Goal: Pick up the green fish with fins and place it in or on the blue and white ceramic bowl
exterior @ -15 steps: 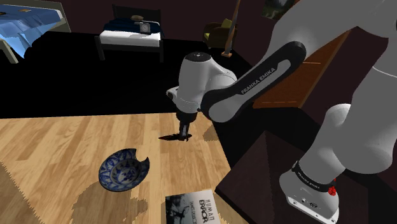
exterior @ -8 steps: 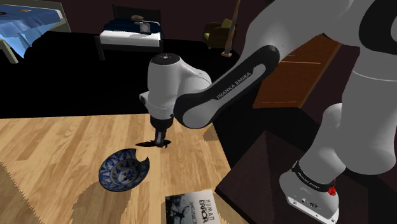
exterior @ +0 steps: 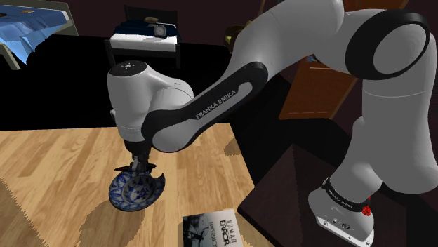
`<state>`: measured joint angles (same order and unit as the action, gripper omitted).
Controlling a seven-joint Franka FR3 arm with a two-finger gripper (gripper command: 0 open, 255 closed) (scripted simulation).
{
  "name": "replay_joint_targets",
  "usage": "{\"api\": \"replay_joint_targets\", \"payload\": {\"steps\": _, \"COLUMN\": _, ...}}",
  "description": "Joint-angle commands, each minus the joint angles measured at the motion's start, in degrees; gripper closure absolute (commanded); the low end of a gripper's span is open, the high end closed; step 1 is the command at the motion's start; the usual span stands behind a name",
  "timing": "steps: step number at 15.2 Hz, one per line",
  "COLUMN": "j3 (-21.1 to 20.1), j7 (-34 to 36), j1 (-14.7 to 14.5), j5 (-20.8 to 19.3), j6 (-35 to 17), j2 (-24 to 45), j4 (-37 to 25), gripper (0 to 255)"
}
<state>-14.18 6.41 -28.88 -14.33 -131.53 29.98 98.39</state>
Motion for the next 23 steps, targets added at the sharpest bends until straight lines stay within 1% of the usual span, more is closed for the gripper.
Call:
{"api": "replay_joint_targets", "payload": {"steps": 1, "j3": 0.17, "j7": 0.76, "j1": -0.98, "j5": -0.44, "j6": 0.84, "j2": 2.24, "j4": -2.96, "gripper": 255}}
{"api": "replay_joint_targets", "payload": {"steps": 13, "j3": 1.58, "j7": 2.34, "j1": -1.86, "j5": -2.40, "j6": -5.44, "j2": 7.84, "j4": -2.18, "gripper": 255}}
{"api": "replay_joint_targets", "payload": {"steps": 21, "j3": 1.65, "j7": 2.40, "j1": -1.91, "j5": -2.48, "j6": -5.68, "j2": 8.10, "j4": -2.19, "gripper": 255}}
{"api": "replay_joint_targets", "payload": {"steps": 22, "j3": 1.65, "j7": 2.40, "j1": -1.91, "j5": -2.48, "j6": -5.68, "j2": 8.10, "j4": -2.19, "gripper": 0}}
{"api": "replay_joint_targets", "payload": {"steps": 23, "j3": 1.65, "j7": 2.40, "j1": -1.91, "j5": -2.48, "j6": -5.68, "j2": 8.10, "j4": -2.19, "gripper": 0}}
